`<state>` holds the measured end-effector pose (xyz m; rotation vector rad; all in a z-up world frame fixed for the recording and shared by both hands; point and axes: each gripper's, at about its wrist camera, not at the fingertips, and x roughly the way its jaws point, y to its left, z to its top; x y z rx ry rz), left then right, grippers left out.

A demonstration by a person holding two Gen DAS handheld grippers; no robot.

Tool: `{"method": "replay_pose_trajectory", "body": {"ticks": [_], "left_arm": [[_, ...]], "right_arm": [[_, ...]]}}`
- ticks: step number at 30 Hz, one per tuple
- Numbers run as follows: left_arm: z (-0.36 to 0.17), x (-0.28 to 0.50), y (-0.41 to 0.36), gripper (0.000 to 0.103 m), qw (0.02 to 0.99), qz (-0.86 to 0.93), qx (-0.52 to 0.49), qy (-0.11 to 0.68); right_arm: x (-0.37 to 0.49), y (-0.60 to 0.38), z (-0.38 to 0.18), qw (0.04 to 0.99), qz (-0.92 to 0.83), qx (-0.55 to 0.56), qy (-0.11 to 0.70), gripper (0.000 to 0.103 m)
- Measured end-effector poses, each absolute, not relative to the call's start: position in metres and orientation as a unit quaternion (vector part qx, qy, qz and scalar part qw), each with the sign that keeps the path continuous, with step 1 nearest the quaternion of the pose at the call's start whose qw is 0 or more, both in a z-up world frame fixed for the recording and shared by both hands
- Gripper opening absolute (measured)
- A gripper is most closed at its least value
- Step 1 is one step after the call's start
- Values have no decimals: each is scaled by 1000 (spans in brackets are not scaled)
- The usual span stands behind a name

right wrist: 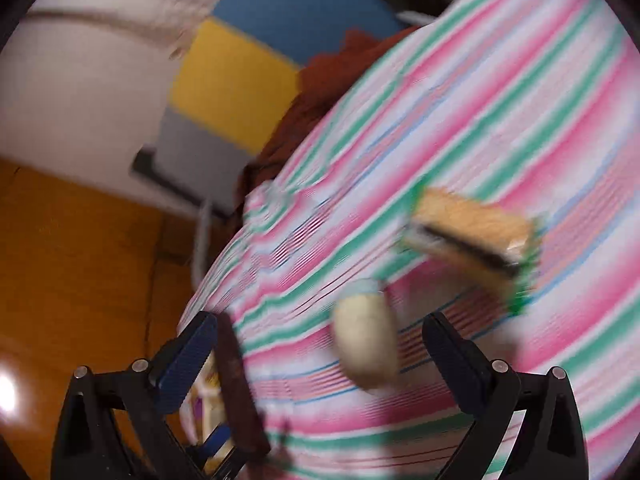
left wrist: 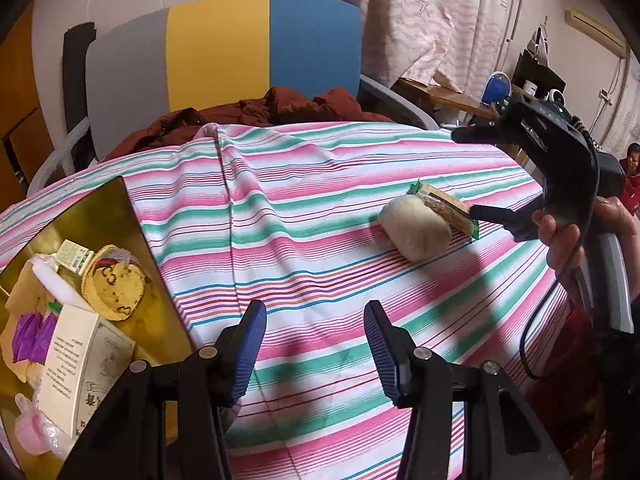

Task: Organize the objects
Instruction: 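Grasp the beige knitted sock with the left tool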

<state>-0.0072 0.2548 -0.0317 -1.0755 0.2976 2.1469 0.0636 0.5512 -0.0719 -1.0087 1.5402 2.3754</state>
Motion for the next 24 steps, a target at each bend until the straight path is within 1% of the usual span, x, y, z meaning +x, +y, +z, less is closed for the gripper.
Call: {"method": "replay_pose_trajectory", "body": {"ticks": [2,5,15,21,24], "left_arm": [[-32,-7,261,51,360,828,-413,118],[-34,-9,276,51,370,821,-418,120],[-37,-19,342,51,408,795,-434,114],[-48,-34,385,51,424,770,-466,100],[-55,-40,404,51,422,762,-483,96]], "right_arm": [[75,561,-72,96,781,-316,531,103],[87,570,-68,128,781,-298,534,103],[106,580,-50,167,798,-271,512,103],[112,580,-45,187,802,-272,498,103],[116,583,-46,193,797,-272,504,103]]}}
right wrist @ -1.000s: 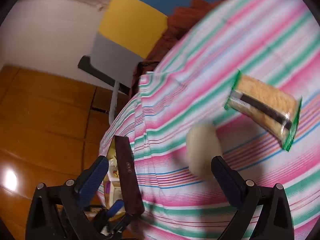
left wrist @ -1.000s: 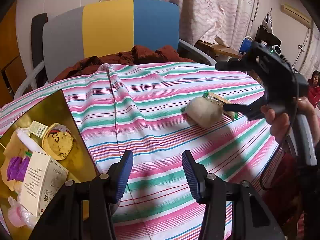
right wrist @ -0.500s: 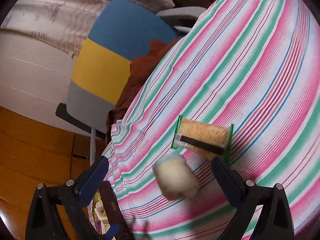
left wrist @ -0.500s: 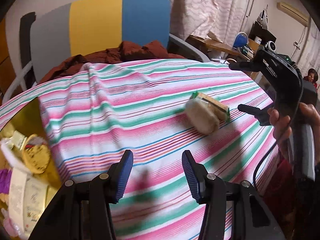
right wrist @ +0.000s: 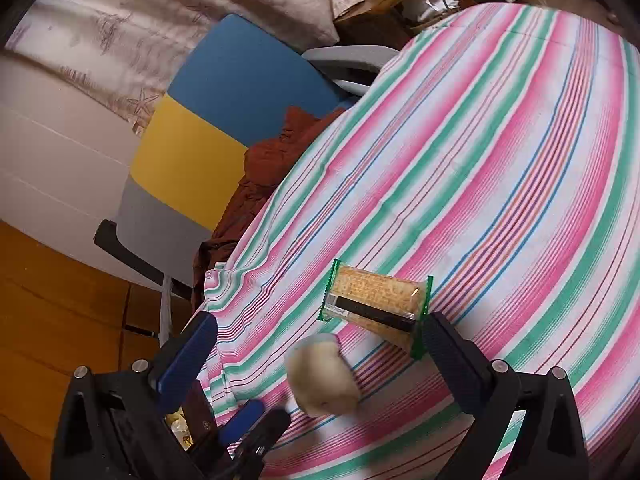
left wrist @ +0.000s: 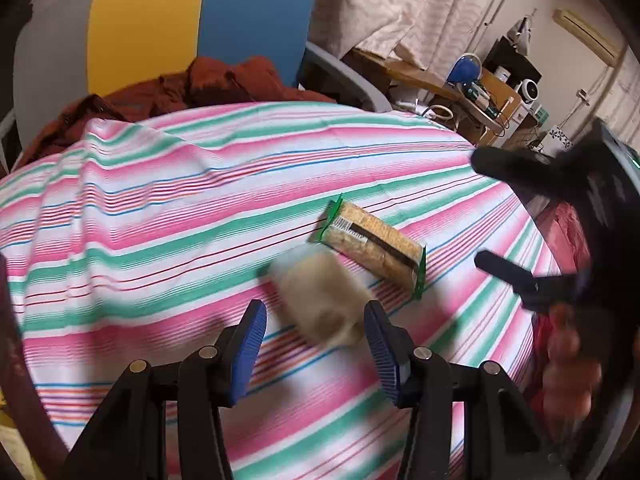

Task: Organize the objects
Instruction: 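Grasp the beige knitted sock with the left tool, then grasp the green-edged cracker packet with the right tool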

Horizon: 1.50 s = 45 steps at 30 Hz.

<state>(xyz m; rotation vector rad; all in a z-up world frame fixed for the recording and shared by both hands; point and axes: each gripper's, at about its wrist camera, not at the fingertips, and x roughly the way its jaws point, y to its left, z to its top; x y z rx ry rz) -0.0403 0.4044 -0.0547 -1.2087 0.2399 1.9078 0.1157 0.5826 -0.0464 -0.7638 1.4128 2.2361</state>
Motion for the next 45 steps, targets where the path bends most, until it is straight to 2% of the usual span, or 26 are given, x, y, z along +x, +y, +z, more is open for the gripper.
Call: {"method": "replay_pose_trajectory", "body": {"ticks": [5,11,13,14,15,28,39,45], "left_arm": [[-67,-42,437,53,419,761,-482,116],[-90,-50,445,68,409,760,-486,137],[-103,-51,441,65,425,735,-512,128],[-101,-46,438,53,426,747,-488,147],[-101,-42,437,52,423,751,-479,166],[-96,-15,329,51,421,780,-443,133],[-104,-21,319,51,446,782,-423,105],[-105,-22,318,51,449,781,-422,99]], "right_arm": [[117,584,-47,197,795,-273,505,103],[115,583,-49,202,792,-286,500,103],[113,582,-50,202,792,-292,497,103],[112,581,-51,203,793,-296,493,103],[111,581,-51,204,793,-298,490,103],[94,570,-57,218,795,-356,439,103],[59,544,-64,236,797,-453,322,103],[16,527,-70,209,801,-542,140,103]]}}
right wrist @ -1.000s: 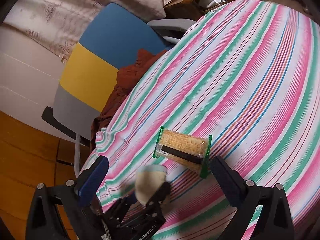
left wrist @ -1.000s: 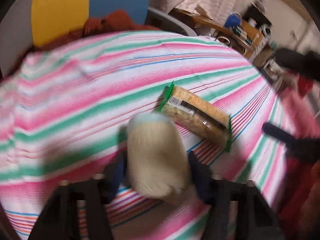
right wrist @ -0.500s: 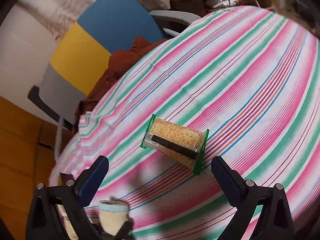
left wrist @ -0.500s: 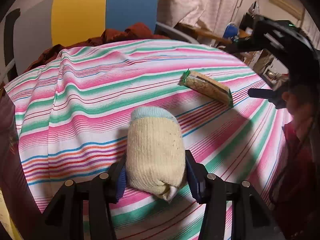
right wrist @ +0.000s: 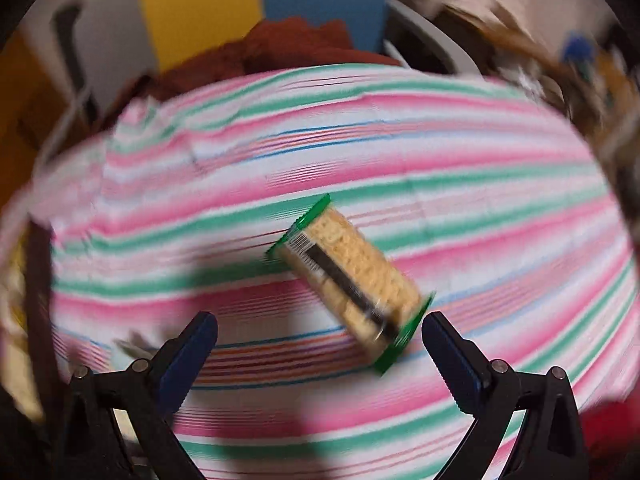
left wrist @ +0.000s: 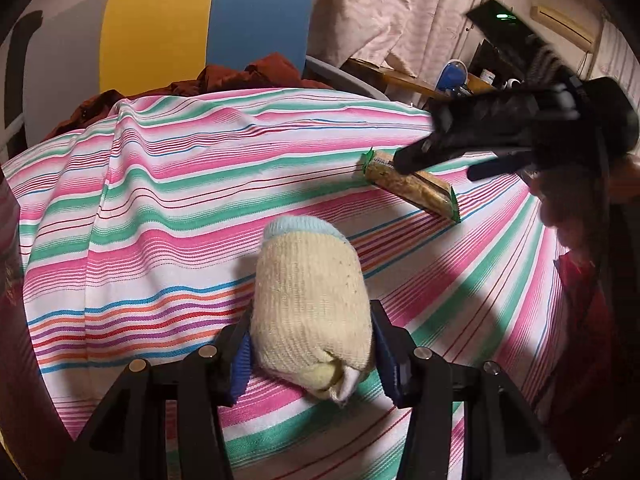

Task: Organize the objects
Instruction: 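Grasp the green-edged cracker packet with the right tool, then carry the sock and cracker packet over the gold tray and open both tools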

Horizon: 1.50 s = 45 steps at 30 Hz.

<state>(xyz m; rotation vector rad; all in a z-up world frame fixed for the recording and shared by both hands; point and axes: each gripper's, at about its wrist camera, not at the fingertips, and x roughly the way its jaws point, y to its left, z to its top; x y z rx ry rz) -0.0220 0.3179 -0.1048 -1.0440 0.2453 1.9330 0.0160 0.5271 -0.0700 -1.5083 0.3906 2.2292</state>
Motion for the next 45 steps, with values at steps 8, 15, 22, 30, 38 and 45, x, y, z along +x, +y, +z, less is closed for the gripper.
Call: {"method": "replay_pose_trajectory", "body": {"ticks": [8,15,22,30,38,45], "left_arm": [[-107,-25,315,53,454,778,-426,86],[-107,-21,319,53,447,784,-420,98],[-106,-19,320,52,444,787,-415,103],[-101,-13,317,50,419,800,-415,112],[-70,7,298,50,407,818,-390,116],[-36,18,273,50,390,839,-362,111]], "right_arm": [[-8,546,-105,192,798,-565,84,102],[6,560,-109,186,809,-543,127,52],[8,544,-104,179,796,-564,128,46],[8,510,-107,158,807,-560,106,46],[5,507,-107,159,815,-553,73,46],[4,498,-105,154,821,-548,54,46]]}}
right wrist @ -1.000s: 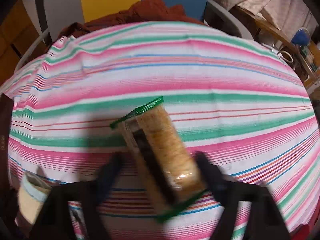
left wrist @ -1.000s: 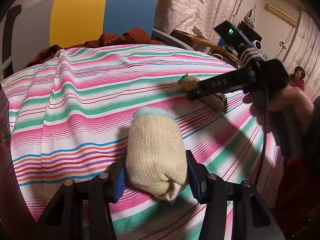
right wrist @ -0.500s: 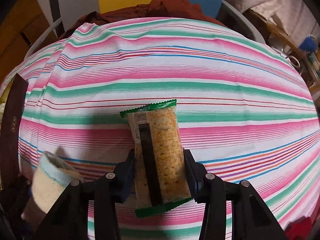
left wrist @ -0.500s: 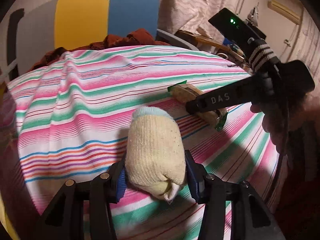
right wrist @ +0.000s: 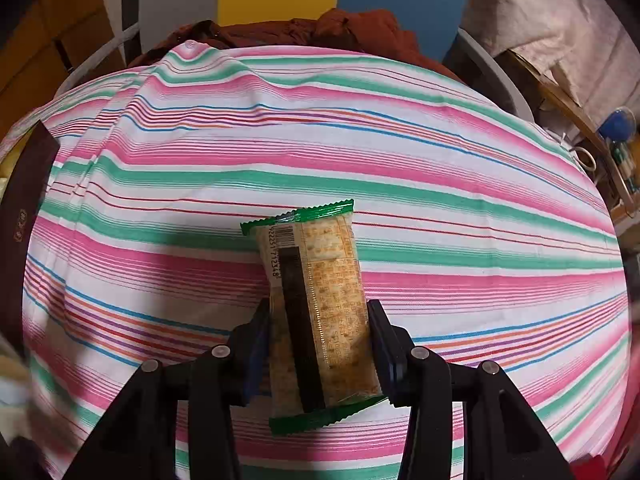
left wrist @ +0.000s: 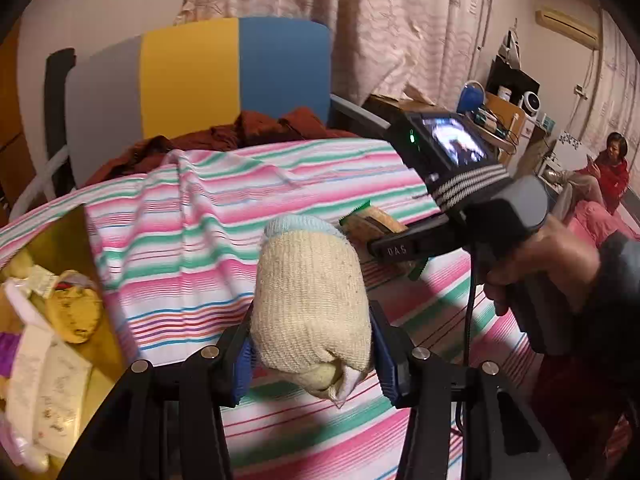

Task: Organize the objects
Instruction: 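Carry the sock and cracker packet over the gold tray and open both tools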

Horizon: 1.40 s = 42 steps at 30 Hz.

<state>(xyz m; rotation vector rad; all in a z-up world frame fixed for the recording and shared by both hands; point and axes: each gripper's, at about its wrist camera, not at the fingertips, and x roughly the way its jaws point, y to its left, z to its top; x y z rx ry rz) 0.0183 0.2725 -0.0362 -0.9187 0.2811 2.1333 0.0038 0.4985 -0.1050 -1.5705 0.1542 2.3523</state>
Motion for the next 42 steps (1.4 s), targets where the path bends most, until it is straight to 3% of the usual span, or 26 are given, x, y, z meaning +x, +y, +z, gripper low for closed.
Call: {"method": "replay_pose_trajectory", "body": {"ticks": [25,42], "left_arm": [[-11,-19,123,50,257,893,-369,19],[-15,-40,8,50,141,917,-370,-42]], "right_arm": [[-8,474,-111,144,817,-556,51,46],[-3,360,-50,6,867,-489,90,46]]}}
